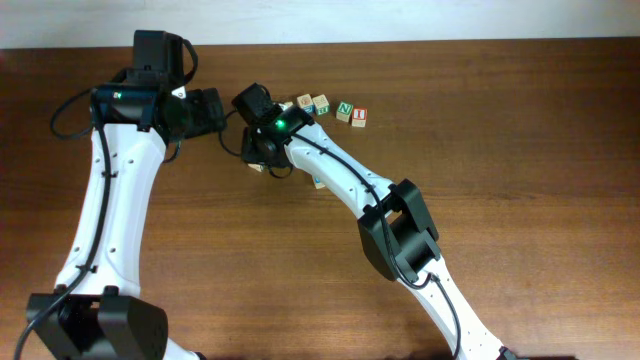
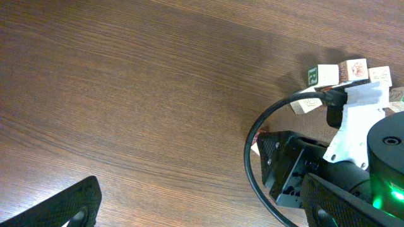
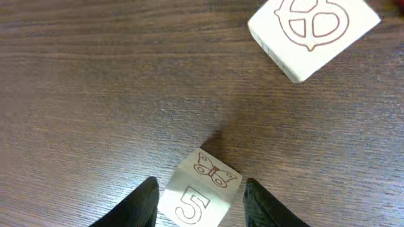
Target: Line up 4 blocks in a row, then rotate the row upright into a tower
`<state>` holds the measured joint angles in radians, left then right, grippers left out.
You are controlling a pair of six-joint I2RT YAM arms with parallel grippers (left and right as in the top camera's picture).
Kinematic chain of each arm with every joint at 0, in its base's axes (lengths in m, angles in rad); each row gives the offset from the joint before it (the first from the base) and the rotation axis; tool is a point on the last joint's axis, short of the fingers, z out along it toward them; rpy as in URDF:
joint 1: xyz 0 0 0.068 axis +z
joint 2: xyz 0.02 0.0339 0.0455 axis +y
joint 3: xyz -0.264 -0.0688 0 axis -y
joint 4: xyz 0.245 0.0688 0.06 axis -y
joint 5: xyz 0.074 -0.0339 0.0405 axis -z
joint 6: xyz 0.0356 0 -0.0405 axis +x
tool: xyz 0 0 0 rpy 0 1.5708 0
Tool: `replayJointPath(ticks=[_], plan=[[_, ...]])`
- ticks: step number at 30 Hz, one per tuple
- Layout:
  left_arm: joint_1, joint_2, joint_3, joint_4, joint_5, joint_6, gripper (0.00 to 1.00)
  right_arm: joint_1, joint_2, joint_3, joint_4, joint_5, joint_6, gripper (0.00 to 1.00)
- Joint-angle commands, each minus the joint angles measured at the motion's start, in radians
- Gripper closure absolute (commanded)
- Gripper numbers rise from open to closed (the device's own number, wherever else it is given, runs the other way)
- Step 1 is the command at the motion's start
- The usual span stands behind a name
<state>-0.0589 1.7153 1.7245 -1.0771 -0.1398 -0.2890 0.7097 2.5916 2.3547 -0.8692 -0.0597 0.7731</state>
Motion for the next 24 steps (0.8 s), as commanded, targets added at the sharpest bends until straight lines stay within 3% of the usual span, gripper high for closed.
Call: replayJointPath(ticks=[1,3,8,14,17,20,24], plan=[[0.001,0.005,0.019,-0.002,-0.014,-0.013,0.01,-0.001,0.025,0.011,0.021,0.019,-0.009,0.51],[0.001,0.005,0.019,-0.002,-0.014,-0.013,0.01,0.0,0.036,0.011,0.026,0.016,-0.009,0.51],[0.001,0.005,0.019,-0.002,-0.014,-0.013,0.01,-0.008,0.04,0.011,-0.072,0.016,-0.026,0.75],[0.001,0.005,0.019,-0.002,-0.014,-0.013,0.01,-0.09,0.006,0.014,-0.302,0.032,-0.116,0.81],[0.001,0.005,0.019,-0.002,-0.014,-0.013,0.01,-0.11,0.006,0.014,-0.375,0.054,-0.145,0.78],[0.001,0.005,0.019,-0.002,-0.014,-0.013,0.01,-0.11,0.006,0.014,-0.383,0.052,-0.145,0.54],[0.001,0.005,0.019,-0.002,-0.014,-0.013,0.01,-0.128,0.006,0.13,-0.445,0.042,-0.177,0.45]])
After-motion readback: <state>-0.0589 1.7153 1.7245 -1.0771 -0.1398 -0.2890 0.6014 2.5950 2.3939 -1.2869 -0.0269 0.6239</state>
